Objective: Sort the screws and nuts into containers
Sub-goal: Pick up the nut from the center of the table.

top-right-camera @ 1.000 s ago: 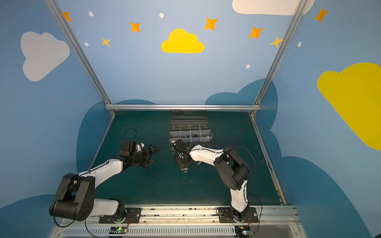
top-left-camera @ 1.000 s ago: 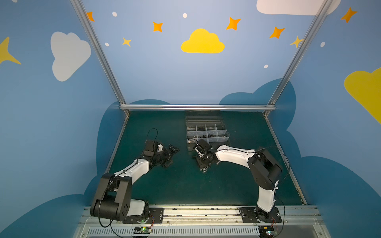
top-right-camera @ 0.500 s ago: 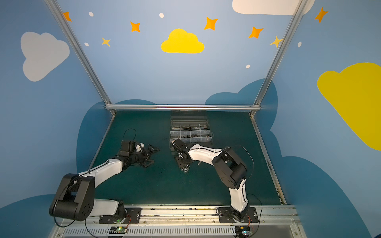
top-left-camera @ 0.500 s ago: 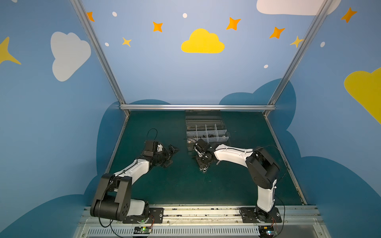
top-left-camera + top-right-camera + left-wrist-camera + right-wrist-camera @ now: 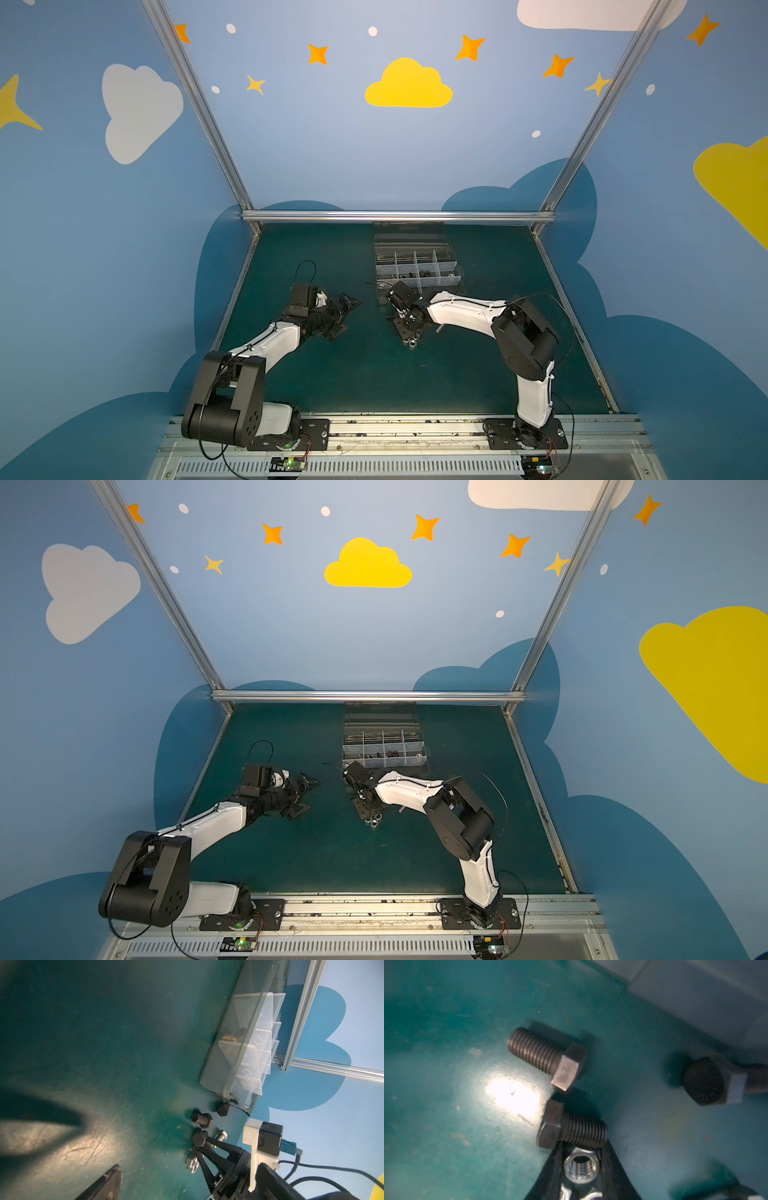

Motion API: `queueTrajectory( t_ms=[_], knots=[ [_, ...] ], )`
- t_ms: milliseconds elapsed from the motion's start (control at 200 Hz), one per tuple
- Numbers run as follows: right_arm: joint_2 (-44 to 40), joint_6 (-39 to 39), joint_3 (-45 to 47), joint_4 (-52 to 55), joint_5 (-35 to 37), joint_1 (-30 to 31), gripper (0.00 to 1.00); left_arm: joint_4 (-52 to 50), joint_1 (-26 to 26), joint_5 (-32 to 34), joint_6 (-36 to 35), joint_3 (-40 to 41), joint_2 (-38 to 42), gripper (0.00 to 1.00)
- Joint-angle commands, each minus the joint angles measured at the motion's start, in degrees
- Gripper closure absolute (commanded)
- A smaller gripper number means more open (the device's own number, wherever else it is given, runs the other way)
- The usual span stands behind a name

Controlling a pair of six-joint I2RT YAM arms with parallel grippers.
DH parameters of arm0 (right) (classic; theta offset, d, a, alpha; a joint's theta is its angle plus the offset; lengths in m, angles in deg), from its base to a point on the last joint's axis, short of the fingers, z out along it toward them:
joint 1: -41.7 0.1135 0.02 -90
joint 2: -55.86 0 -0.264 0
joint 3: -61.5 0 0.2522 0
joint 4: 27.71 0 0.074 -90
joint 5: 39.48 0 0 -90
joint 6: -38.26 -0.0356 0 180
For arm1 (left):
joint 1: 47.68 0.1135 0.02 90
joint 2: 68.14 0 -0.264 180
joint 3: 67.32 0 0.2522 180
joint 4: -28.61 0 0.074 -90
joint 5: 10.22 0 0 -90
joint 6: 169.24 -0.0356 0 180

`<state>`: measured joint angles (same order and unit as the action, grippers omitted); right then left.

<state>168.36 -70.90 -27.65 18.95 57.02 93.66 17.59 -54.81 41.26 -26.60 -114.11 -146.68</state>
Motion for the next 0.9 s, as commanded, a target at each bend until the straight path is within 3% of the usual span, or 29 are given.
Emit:
queueTrajectory(
  t_ms=[0, 235, 426, 676, 896],
  knots=[
    [1.5, 0.0, -0.3, 2.4, -0.4, 0.6, 0.81, -0.3, 0.3, -0.4, -1.0, 0.4, 1.2, 0.00],
    [-2.1, 1.4, -0.5, 2.1, -0.3, -0.4, 0.92, -0.6, 0.4, -0.3, -1.0, 0.6, 1.8, 0.00],
    [-7.0, 3.9, -1.9, 3.0, -3.3, -3.5, 0.94, -1.0, 0.5, -0.2, -1.0, 0.6, 2.4, 0.00],
    [-11.2, 8.6, -4.9, 4.8, -2.9, -12.7, 0.95, -1.0, 0.7, -0.3, -1.0, 0.7, 2.3, 0.00],
    [-7.8, 11.7, -11.7, 5.5, 1.0, -22.2, 0.95, -1.0, 0.7, -0.3, -0.9, 0.7, 2.6, 0.00]
  ],
)
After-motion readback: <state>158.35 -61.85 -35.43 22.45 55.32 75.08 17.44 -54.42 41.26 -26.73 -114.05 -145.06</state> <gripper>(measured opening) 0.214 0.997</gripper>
